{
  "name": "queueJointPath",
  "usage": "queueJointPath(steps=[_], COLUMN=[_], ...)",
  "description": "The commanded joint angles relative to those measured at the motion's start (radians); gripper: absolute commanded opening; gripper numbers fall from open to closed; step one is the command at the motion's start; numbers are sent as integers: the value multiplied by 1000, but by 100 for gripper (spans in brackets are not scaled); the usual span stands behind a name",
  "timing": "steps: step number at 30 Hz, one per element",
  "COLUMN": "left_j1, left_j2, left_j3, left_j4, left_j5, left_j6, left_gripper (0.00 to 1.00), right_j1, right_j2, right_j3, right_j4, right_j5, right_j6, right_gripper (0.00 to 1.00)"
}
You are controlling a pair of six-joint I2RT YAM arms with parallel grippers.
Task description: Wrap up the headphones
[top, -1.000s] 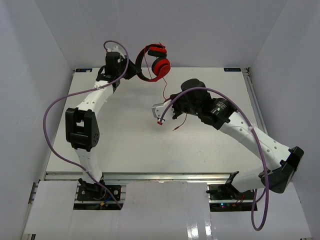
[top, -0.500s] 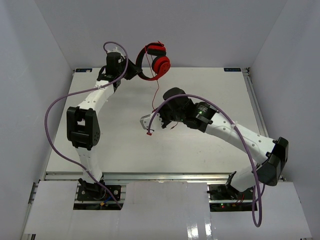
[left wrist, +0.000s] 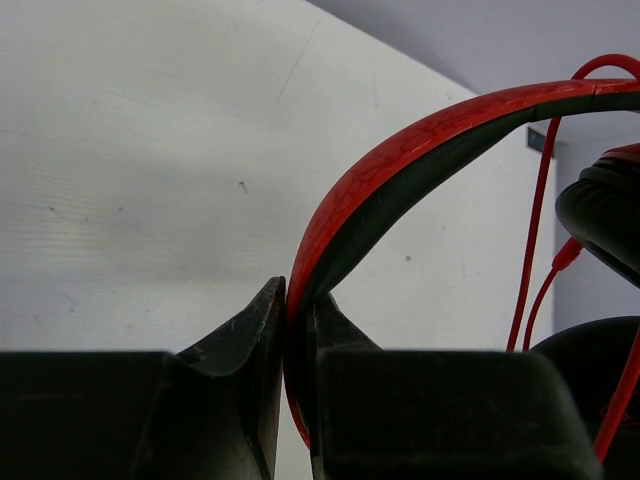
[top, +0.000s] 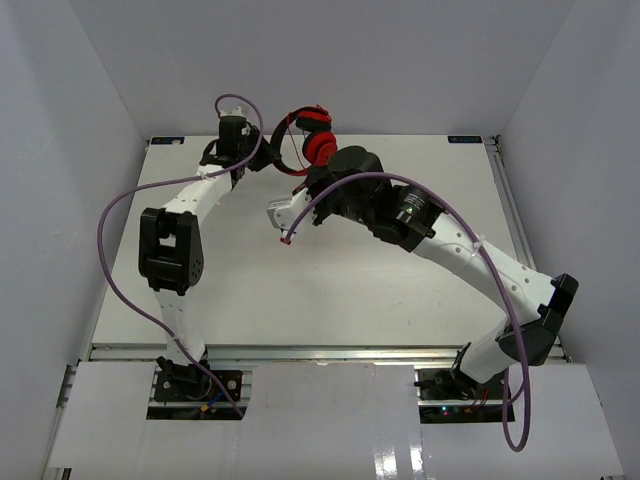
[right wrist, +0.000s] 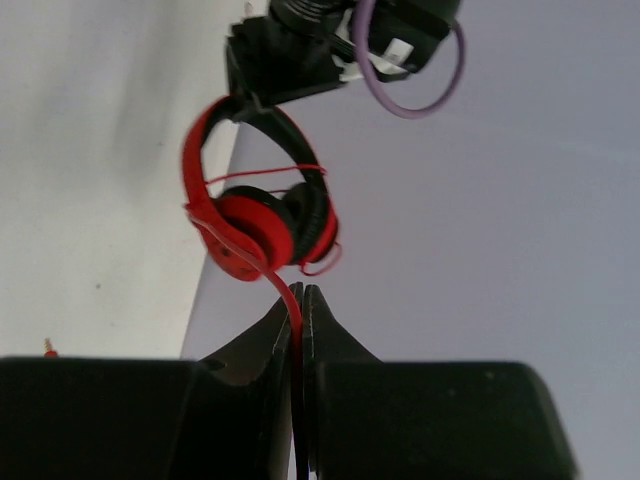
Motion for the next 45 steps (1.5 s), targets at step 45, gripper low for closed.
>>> queueJointPath(steps=[45], left_j1=[-221], left_j2=[-694], left_j3=[-523], left_j4=[200], left_j5=[161], left_j6=[381], left_gripper=[0], right_j1=[-620], right_j2=[86], right_j3=[-118], right_j4=[282], right_j5=[-697], right_j6=[819], right_gripper=[8])
